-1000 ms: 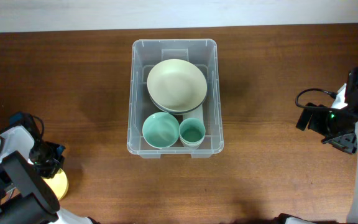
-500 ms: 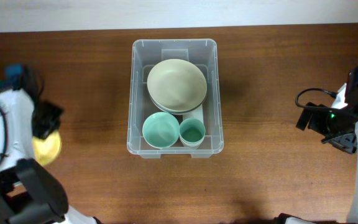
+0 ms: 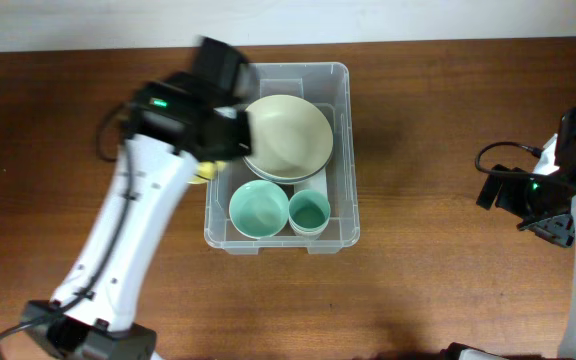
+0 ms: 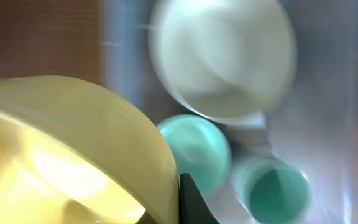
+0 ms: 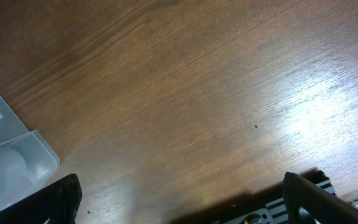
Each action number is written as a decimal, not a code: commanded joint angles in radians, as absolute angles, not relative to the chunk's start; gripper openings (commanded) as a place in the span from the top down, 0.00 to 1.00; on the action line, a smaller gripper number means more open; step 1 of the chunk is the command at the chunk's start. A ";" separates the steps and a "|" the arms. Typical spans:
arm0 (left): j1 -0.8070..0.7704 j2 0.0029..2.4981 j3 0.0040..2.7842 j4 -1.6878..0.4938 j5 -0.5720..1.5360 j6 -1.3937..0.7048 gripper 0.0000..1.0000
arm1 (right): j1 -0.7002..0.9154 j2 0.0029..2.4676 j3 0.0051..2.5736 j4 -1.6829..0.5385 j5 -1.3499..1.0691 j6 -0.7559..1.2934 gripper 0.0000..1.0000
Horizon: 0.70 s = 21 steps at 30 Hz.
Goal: Pack container
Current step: 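Lift the yellow bowl with the left gripper and lower it into the bin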
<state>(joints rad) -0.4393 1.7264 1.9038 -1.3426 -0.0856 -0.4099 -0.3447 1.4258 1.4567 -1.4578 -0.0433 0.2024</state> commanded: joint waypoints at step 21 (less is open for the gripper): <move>-0.619 2.064 1.908 -1.407 -0.101 -0.365 1.00 | -0.347 1.414 1.472 -1.458 -0.046 0.198 0.01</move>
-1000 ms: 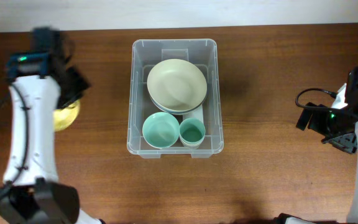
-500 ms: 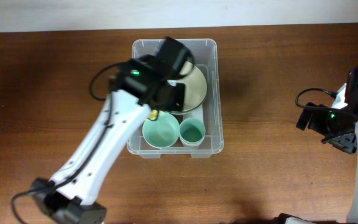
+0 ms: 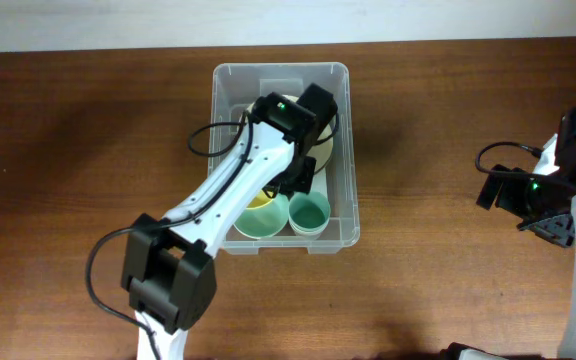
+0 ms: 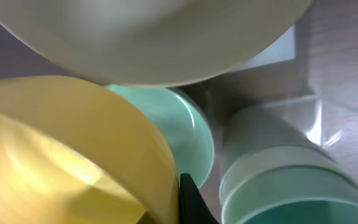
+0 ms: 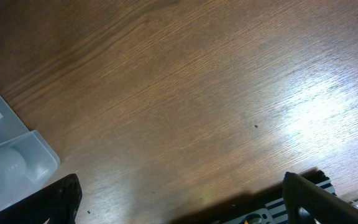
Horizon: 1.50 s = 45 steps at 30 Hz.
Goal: Pack container
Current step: 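Lift the yellow bowl with the left gripper and lower it into the bin, then release the yellow bowl and raise the left gripper out of the bin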
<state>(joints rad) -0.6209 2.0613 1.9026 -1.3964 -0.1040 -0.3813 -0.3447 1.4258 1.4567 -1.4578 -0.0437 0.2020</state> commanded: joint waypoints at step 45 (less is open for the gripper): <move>-0.462 2.064 2.001 -1.475 -0.184 -0.395 1.00 | -0.347 1.414 1.472 -1.458 -0.045 0.194 0.01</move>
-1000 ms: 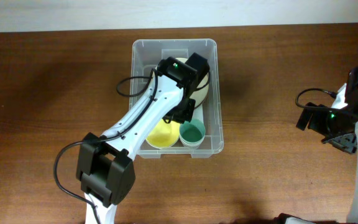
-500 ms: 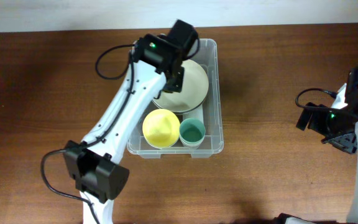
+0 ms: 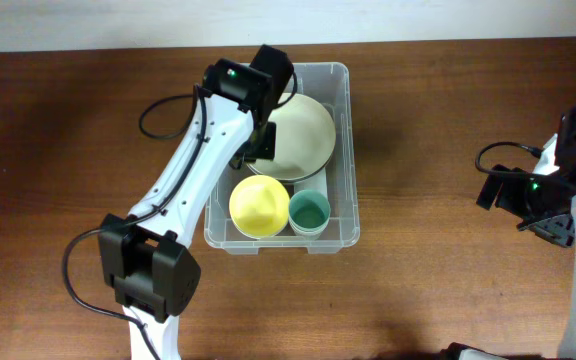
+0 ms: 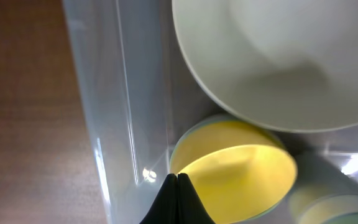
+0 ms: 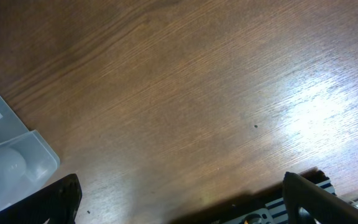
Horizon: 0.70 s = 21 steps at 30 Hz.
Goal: Pack container
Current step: 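Release the yellow bowl and raise the left gripper out of the bin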
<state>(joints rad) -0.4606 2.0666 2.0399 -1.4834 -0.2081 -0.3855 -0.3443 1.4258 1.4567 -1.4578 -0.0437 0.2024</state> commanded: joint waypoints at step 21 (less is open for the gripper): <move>-0.462 2.064 1.828 -1.365 -0.136 -0.395 0.99 | -0.347 1.414 1.472 -1.458 -0.045 0.194 0.01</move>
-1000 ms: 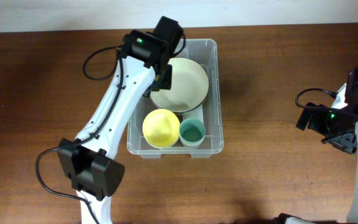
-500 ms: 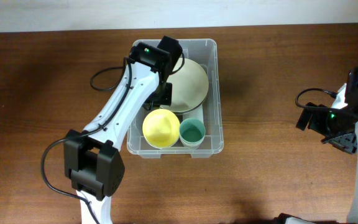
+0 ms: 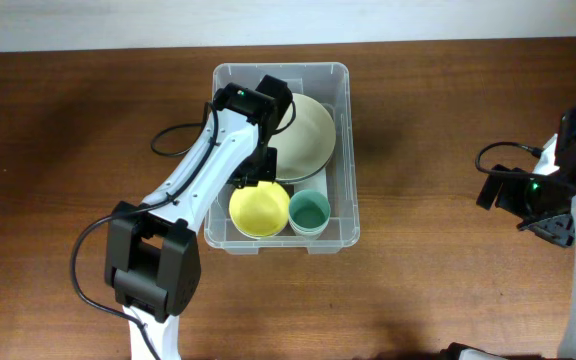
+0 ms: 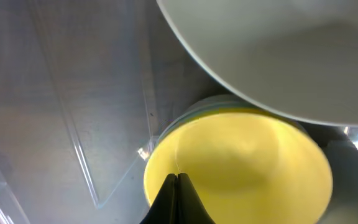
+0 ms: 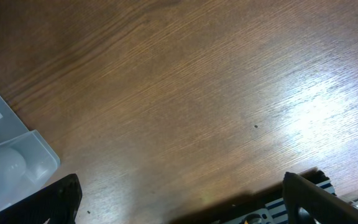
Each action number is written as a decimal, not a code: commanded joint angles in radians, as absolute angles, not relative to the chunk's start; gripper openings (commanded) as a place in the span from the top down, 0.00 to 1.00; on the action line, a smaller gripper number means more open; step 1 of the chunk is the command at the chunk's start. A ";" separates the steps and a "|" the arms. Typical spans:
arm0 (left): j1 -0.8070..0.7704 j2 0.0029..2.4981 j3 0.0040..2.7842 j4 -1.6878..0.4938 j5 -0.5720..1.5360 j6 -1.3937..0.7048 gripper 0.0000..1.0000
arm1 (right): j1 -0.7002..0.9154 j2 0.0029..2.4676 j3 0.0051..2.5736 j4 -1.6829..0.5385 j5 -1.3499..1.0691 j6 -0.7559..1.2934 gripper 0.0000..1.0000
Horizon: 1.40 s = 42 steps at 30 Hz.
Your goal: Pack container
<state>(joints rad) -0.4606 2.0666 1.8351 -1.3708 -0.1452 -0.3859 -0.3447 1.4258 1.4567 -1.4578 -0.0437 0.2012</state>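
The clear plastic container (image 3: 280, 70) holds a yellow bowl (image 3: 259, 208) at its front left, nested in a teal bowl whose rim just shows. A teal cup (image 3: 309, 212) stands beside it and a large cream bowl (image 3: 303, 135) fills the back. My left gripper (image 3: 252, 178) is inside the container, shut with nothing between its fingers. In the left wrist view its tips (image 4: 178, 178) lie close over the yellow bowl (image 4: 241, 162) near its rim, under the cream bowl (image 4: 278, 56). My right gripper (image 5: 182, 205) stands open over bare table, far right.
The container's left wall (image 4: 73, 124) stands close beside my left gripper. In the right wrist view a corner of the container (image 5: 11, 162) shows at the left edge. Brown wooden table (image 3: 448, 150) lies all round the container.
My left gripper, still shut and empty, has moved from the container's back left to close over the yellow bowl. The bowl stays nested. The right arm is unmoved.
My left gripper held the yellow bowl beside the container's left wall, then inside the container over the teal bowl. After that the bowl sat nested in the teal bowl with the gripper shut and apart from it; now the gripper is close over it.
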 commanded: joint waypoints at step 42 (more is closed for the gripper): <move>-0.178 1.686 1.922 -1.252 -0.356 -0.400 0.44 | 0.067 1.428 1.476 -1.065 -0.015 0.057 0.36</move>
